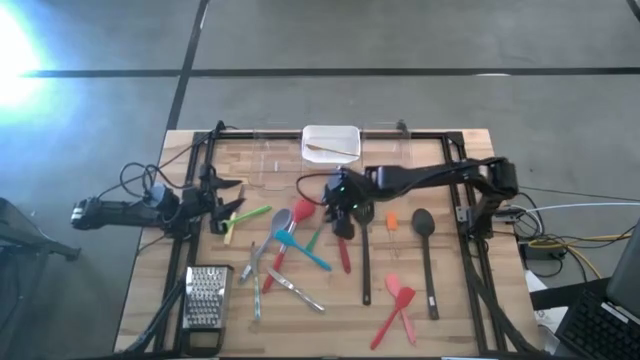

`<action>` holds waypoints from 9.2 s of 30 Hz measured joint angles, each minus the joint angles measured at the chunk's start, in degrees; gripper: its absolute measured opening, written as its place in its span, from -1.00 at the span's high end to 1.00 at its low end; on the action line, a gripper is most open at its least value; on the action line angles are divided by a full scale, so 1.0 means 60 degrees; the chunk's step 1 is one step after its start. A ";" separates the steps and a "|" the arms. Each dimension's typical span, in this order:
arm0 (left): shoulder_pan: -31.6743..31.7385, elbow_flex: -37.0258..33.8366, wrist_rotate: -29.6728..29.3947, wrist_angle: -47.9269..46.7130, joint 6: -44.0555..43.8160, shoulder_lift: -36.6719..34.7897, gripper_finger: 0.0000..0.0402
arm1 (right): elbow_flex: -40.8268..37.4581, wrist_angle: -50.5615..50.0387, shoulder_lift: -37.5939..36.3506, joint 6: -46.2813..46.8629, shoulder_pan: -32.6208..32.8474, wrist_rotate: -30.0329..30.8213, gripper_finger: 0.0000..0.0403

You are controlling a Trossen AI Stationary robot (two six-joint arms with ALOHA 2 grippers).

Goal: Pick & Place Kitchen Items
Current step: Put the blue spatula into the left transparent bin, then put the right black serving spoon into the right transparent bin

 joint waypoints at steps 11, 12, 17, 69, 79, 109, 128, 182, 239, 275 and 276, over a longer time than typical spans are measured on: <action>0.0000 0.1999 0.0014 -0.0456 -0.0356 0.4097 -0.14 | -0.1488 -0.0884 -0.2980 -0.0410 -0.0169 0.2997 0.59; 0.0000 0.2202 0.0014 -0.0460 -0.0313 0.4470 -0.14 | -0.1660 -0.0882 -0.3258 -0.0413 -0.0169 0.3215 0.60; 0.0000 0.3346 0.0349 -0.1177 -0.0041 0.6195 -0.14 | -0.2526 -0.0854 -0.4612 -0.0423 -0.0167 0.4011 0.63; -0.0217 0.9159 0.3331 -0.8181 0.1359 1.5098 -0.10 | -0.3996 -0.0648 -0.6893 -0.0250 -0.0315 0.5405 0.66; -0.0273 0.9452 0.3329 -0.8185 0.1408 1.5033 0.67 | -0.3996 -0.0647 -0.6893 -0.0346 -0.0367 0.5405 0.62; 0.4074 0.8962 0.0728 -0.6457 -0.0815 0.9884 0.83 | -0.4153 -0.0277 -0.6901 -0.0308 -0.0373 0.5405 0.71; 0.7146 0.7947 0.2473 -0.5432 -0.4793 1.1737 0.83 | -0.4153 -0.0293 -0.6901 -0.0153 -0.0399 0.5880 0.67; 0.6896 0.8110 0.2435 -0.6682 -0.5572 1.3490 0.43 | -0.4161 -0.0426 -0.6893 -0.0170 -0.0435 0.5878 0.66; -0.0372 0.8053 -0.0569 -1.2113 -0.4538 0.7509 -0.10 | -0.4164 -0.0673 -0.6893 -0.0007 -0.0435 0.5880 0.59; -0.0351 0.7269 -0.5374 -1.0573 -0.2430 0.7501 -0.05 | -0.5182 -0.5672 -0.6897 1.0404 0.2203 0.4292 0.61; -0.0337 0.7269 -0.5463 -1.0399 -0.2178 0.7501 -0.04 | -0.5232 -0.5674 -0.6897 1.0664 0.2402 0.4293 0.60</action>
